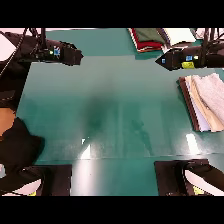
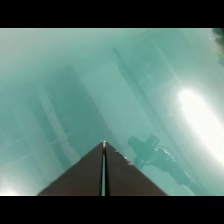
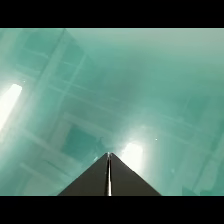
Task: Fold the shirts.
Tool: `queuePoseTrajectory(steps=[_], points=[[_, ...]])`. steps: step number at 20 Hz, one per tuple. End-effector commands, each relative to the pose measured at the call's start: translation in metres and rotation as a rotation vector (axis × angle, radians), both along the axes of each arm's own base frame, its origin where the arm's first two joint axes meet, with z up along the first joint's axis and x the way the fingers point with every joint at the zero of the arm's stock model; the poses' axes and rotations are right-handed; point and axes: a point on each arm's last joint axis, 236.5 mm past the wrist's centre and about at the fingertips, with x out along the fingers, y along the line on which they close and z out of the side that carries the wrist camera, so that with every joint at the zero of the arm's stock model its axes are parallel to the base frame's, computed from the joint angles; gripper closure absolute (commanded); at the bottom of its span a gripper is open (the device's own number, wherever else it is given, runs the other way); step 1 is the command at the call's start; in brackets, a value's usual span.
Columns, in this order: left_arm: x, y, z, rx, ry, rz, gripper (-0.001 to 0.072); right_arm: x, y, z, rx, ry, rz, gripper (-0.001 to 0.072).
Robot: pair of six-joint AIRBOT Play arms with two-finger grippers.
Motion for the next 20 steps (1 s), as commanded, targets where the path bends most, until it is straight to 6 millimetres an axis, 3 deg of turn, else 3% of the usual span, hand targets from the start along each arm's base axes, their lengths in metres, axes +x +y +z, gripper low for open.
queuePoseTrajectory(steps=[1, 12, 14, 16, 20], points=[[0.000, 0.000, 0.000, 0.001, 0.000, 0.000, 0.0680, 0.000, 0.001, 0.001, 0.001, -0.002, 0.002, 0.0693], [0.000, 0.000, 0.001, -0.004, -0.001, 0.002, 0.0680, -0.002, 0.001, -0.001, -0.002, 0.007, 0.006, 0.0693], [0.012, 0.000, 0.016, -0.037, -0.072, 0.024, 0.0680, -0.003, 0.001, -0.002, -0.003, 0.011, 0.008, 0.0693], [0.010, 0.025, 0.016, -0.009, -0.044, 0.067, 0.0680, -0.002, 0.001, -0.002, -0.003, 0.010, 0.008, 0.0693], [-0.031, 0.140, -0.026, 0.148, 0.143, 0.261, 0.0680, -0.004, 0.001, -0.003, -0.005, 0.015, 0.011, 0.0693]])
